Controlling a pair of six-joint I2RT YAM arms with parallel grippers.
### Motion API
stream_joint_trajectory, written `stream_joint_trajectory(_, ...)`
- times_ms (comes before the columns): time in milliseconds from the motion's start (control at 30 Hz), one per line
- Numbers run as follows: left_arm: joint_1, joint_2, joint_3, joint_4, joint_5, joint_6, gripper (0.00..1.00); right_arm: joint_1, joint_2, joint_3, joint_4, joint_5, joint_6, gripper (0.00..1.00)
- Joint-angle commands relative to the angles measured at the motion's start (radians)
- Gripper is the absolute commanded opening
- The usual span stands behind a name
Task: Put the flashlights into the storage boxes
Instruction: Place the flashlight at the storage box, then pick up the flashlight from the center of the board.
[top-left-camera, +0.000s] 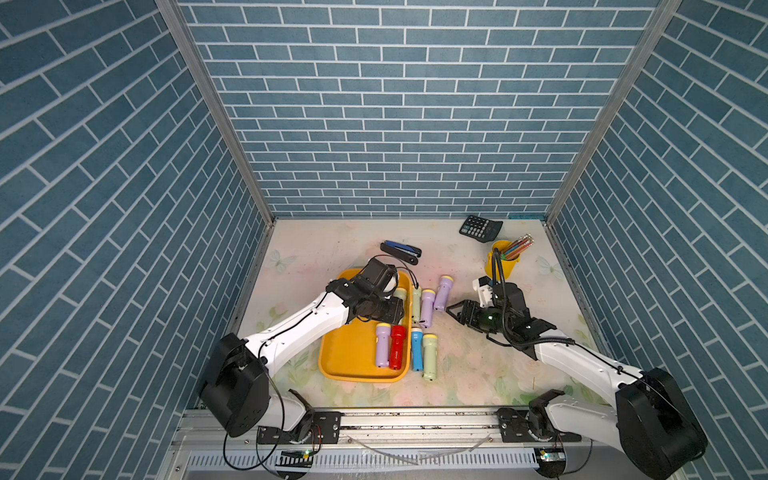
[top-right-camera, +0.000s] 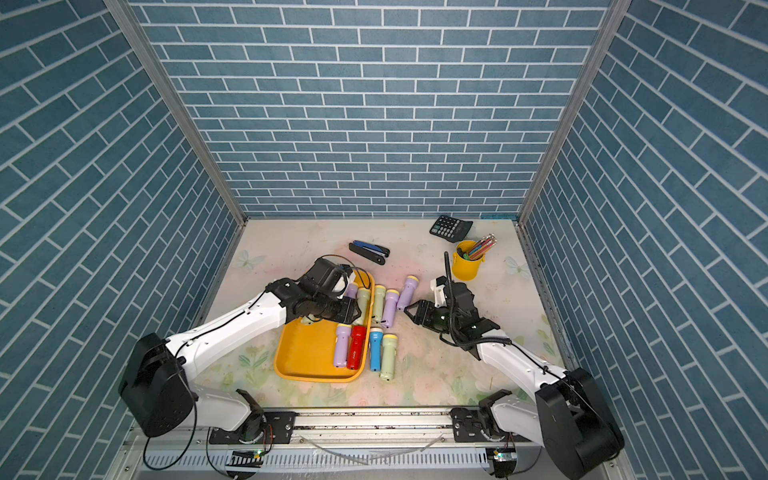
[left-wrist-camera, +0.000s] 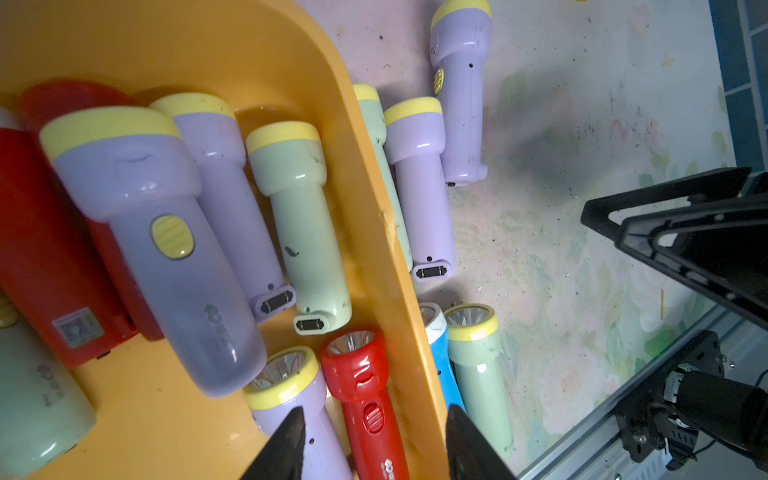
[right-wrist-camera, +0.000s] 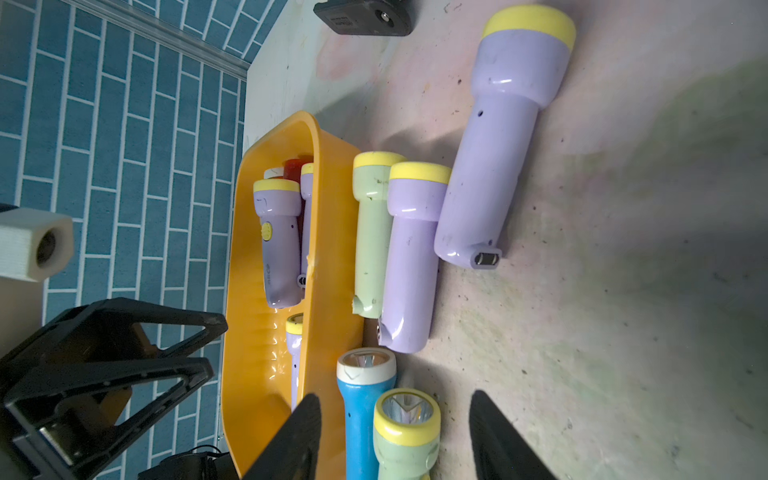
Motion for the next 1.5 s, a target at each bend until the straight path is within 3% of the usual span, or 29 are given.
stream_joint_trajectory(0, 0.0, 0.043, 0.059, -0.036, -0.003, 0.044, 0.55, -0.032, 0.028, 0.054, -0.037, -0.007, -0.046, 0.58)
stream_joint_trajectory(267, -0.019, 0.189, 0.221, -0.077, -0.018, 0.084, 0.55, -0.076, 0.094, 0.2, -0.252, 0.062, -0.218, 0.59)
stream_joint_trajectory(533, -0.057, 0.364, 0.419, -0.133, -0.027, 0.108, 0.55, -0.184, 0.141, 0.191, -0.192, -0.006, -0.235, 0.59)
stream_joint_trajectory(1000, -0.106, 0.642, 0.72, -0.223, 0.004, 0.137, 0.55, -0.272, 0.151, 0.141, -0.164, -0.066, -0.253, 0.59)
stream_joint_trajectory(1467, -0.138, 0.824, 0.897, -0.266, 0.012, 0.125, 0.54, -0.332, 0.108, 0.094, -0.171, -0.106, -0.264, 0.59)
